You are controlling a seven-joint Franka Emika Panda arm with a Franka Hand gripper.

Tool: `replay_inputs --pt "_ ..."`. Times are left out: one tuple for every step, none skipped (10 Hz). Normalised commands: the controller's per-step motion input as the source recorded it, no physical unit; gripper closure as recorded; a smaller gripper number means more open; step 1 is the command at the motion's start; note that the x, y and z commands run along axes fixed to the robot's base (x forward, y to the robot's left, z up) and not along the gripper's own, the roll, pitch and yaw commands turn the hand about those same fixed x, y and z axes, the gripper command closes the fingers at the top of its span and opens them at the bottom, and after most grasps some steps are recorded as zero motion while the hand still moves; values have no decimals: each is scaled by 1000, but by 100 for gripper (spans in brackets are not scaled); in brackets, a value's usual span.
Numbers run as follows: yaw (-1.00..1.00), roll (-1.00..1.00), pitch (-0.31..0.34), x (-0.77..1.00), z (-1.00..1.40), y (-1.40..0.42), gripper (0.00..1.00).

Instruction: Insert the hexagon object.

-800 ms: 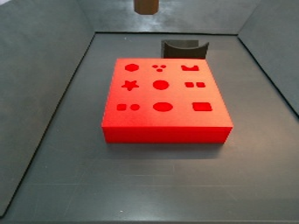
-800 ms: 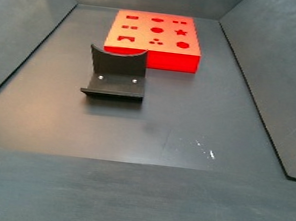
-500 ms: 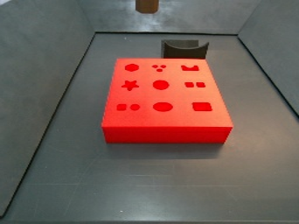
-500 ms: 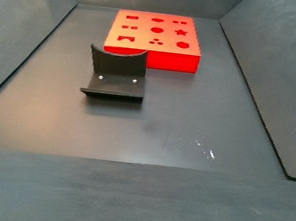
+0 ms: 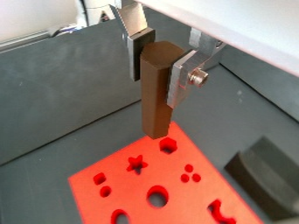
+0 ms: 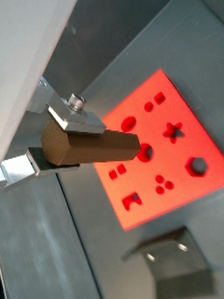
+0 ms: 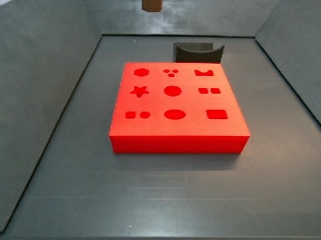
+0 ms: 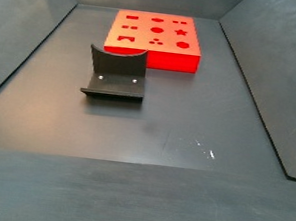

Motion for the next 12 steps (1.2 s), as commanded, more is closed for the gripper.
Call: replay_inputs --pt "560 -19 -56 -97 -169 631 100" --pt "403 -46 -59 0 -209 651 100" --pt "340 -71 -54 0 -263 677 100" --pt "246 -143 -150 -123 -549 414 100" --pt "363 -40 -96 -9 -549 66 100" --pt "134 0 -123 -109 -566 -137 100" --pt "77 0 -121 -11 -540 -3 100" --pt "163 4 -106 0 -569 0 100" --pt "249 23 -91 0 -494 97 100" --pt "209 43 -60 0 -374 0 100" --pt "0 113 -9 0 -306 -129 100" --pt "0 99 -17 0 -246 0 100"
